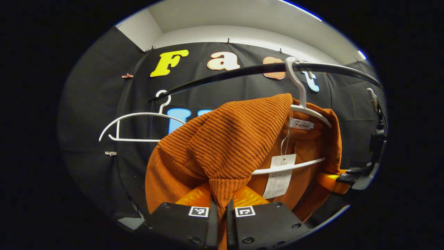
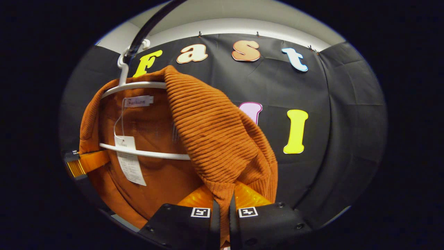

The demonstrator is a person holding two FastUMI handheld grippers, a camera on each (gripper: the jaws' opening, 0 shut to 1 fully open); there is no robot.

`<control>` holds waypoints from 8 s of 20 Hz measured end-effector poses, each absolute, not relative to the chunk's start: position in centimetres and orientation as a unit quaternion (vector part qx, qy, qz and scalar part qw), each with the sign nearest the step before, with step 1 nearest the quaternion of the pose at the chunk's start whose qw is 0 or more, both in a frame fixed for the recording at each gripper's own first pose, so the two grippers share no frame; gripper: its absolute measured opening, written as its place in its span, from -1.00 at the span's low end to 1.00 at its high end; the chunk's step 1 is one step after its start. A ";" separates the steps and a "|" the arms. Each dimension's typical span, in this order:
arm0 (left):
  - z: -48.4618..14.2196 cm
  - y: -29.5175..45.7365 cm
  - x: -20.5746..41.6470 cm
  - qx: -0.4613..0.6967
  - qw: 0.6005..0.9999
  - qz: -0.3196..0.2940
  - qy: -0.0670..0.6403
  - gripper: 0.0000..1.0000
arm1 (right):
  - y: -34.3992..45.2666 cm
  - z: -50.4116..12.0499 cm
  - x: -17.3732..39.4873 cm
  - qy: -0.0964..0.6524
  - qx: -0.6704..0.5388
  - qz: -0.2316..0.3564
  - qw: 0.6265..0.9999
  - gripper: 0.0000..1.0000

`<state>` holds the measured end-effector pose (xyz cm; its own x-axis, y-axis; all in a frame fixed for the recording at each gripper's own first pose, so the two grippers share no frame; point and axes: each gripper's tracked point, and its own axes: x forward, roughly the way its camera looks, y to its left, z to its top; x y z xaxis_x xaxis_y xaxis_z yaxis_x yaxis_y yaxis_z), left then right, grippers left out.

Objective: Grasp the clothes on the hanger with both hands and then place them into the laundry hamper below.

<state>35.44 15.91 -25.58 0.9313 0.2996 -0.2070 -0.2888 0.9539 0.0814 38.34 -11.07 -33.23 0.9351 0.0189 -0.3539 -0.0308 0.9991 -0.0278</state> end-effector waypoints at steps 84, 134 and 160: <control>-53.4 14.9 27.1 -0.281 0.851 0.154 0.415 -0.82 | 1.2 -56.2 24.9 0.488 0.272 0.152 0.815 -0.70; -41.6 16.0 13.2 -0.198 0.905 0.098 0.363 0.91 | 4.8 -44.6 11.2 0.439 0.253 0.022 0.862 0.97; -6.2 4.4 0.5 0.000 0.997 -0.066 0.046 0.84 | 4.3 -7.6 0.8 0.078 0.034 0.000 0.996 0.95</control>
<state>0.45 4.38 -6.24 0.9871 -0.1316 -0.0913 0.1316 0.9913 -0.0062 0.75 4.27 -7.56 0.9880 0.0047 -0.1546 0.0059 0.9977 0.0678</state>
